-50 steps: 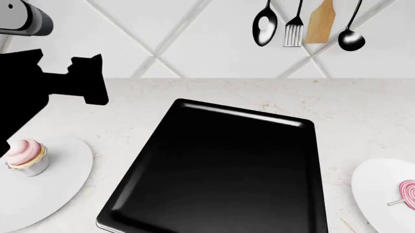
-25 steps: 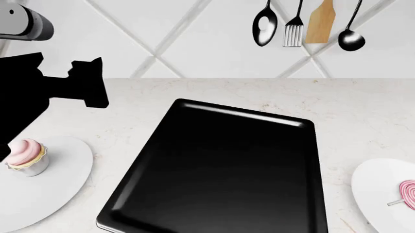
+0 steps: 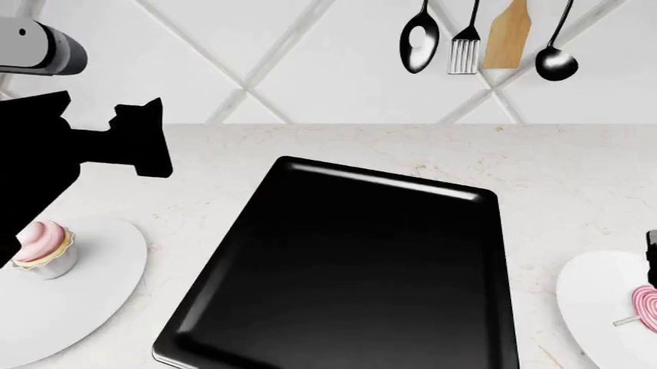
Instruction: Move the dessert items from the plate to the tray.
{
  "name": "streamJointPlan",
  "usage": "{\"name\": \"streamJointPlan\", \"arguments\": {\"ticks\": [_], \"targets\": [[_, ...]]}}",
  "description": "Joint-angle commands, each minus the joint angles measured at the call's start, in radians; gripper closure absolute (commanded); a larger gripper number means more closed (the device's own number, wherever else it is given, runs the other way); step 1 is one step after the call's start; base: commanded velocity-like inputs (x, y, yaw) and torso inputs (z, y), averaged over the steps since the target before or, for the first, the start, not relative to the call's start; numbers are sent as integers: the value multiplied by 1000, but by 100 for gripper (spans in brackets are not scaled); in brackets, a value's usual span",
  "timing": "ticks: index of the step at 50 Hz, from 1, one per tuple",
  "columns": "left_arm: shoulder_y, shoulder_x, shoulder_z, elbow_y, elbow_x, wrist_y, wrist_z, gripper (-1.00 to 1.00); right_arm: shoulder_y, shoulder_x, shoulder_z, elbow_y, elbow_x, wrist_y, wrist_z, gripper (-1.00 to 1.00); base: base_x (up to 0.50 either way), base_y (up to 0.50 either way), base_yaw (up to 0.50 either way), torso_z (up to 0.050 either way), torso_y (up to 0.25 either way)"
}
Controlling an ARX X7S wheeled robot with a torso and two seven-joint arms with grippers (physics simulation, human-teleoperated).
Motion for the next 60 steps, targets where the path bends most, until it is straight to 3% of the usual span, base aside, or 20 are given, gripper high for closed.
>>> {"name": "streamJointPlan", "arguments": {"ticks": [1,27,60], "targets": [[9,-2,1,1,20,11,19,-100,-10,-20,-19,-6,-6,13,10,-100,0,0,0,0,0],[63,-18,-11,11,59,41,60,-100,-64,-77,-37,-15,-42,-20,-42,-100,0,0,0,0,0],[70,-27,3,18,54,65,56,-100,-127,-26,-48,-75,-88,-72,-90,-100,0,0,0,0,0]]}}
